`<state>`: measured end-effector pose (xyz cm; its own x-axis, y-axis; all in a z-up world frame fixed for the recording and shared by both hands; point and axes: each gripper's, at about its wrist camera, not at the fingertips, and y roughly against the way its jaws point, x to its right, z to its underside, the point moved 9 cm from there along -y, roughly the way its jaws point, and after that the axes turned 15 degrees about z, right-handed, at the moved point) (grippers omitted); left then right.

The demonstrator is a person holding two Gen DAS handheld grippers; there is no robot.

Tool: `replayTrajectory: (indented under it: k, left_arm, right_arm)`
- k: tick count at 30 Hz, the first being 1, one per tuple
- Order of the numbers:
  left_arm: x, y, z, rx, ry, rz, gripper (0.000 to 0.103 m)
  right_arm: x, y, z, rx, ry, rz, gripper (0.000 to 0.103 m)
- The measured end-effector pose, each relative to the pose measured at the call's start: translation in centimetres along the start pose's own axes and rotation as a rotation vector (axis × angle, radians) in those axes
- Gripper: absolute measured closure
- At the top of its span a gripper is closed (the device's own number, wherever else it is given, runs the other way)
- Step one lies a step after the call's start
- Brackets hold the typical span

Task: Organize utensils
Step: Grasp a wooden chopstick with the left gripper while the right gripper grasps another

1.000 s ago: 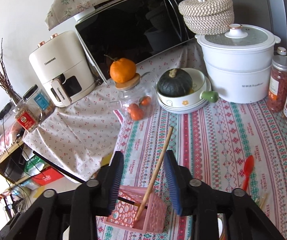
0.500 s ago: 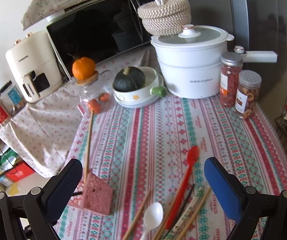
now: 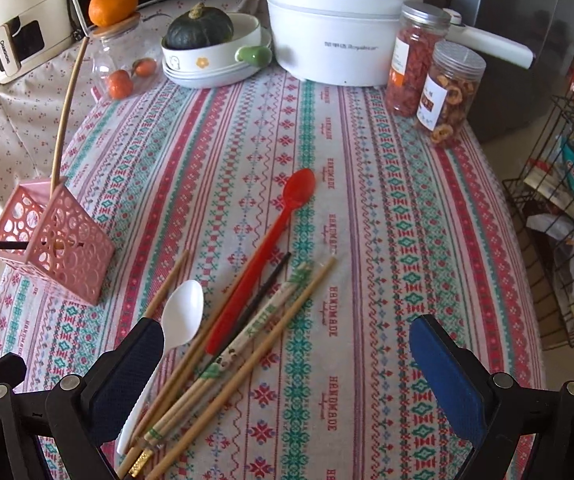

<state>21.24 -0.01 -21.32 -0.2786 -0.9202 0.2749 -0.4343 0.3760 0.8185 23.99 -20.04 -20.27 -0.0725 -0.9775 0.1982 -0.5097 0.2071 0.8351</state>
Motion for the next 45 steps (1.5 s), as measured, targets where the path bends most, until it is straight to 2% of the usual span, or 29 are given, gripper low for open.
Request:
replayTrajectory:
  k: [3,7,9,11,13,15,18,21,34,38,40,42,45]
  left_arm:
    - [1.5,0.2,0.1,0.005,-0.053,-0.002,0.009]
    - [3.9,-0.5,0.3,-0.015,-0.107,0.048,0.009]
    - [4.5,-1.1,0.2,-0.025,-0.116,0.064,0.014]
    - [4.9,-1.9,0.0,-0.042,-0.116,0.091,0.028]
    - [5.0,-3.2,0.0,-0.075,-0.102,0.12,0.058]
    - [4.9,-4.7,0.1,-0.11,-0.089,0.136,0.075]
    - [4.6,-6.8,-0.1,-0.146,-0.088,0.11,0.086]
    - [4.4,-8.7,-0.6,-0.162,-0.102,0.071,0.089]
    - [2.7,-13.6,-1.7,-0.221,-0.055,0.008,0.09]
    - [2.5,-13.9,-2.1,-0.218,-0.044,0.009,0.09]
    - [2.5,-13.8,-2.2,-0.219,-0.051,0.0,0.096]
    - [2.5,-13.6,-2.1,-0.218,-0.048,0.002,0.097]
    - [2.8,-12.4,-2.2,-0.189,-0.063,0.008,0.097]
  right_arm:
    - [1.1,-0.2,0.4,-0.01,-0.013,0.01,0.001]
    - [2.6,-0.8,0.6,-0.029,-0.043,0.017,0.001]
    - [3.2,-1.1,0.8,-0.045,-0.064,0.014,0.001]
    - [3.8,-1.4,1.0,-0.062,-0.088,0.006,0.001]
    - [4.3,-1.6,1.0,-0.071,-0.109,-0.005,0.001]
    - [4.8,-1.6,1.1,-0.074,-0.123,-0.006,0.001]
    - [5.2,-1.8,1.2,-0.078,-0.133,-0.003,0.001]
    - [5.5,-1.9,1.2,-0.083,-0.142,-0.007,0.001]
    - [5.3,-3.2,1.6,-0.119,-0.139,-0.011,0.001]
    - [5.4,-4.1,1.9,-0.138,-0.138,-0.001,0.001]
    - [5.3,-4.7,2.1,-0.154,-0.136,0.003,0.001]
    - [5.1,-5.4,2.4,-0.174,-0.134,0.007,0.001]
    - [4.7,-6.2,2.7,-0.197,-0.126,0.015,0.001]
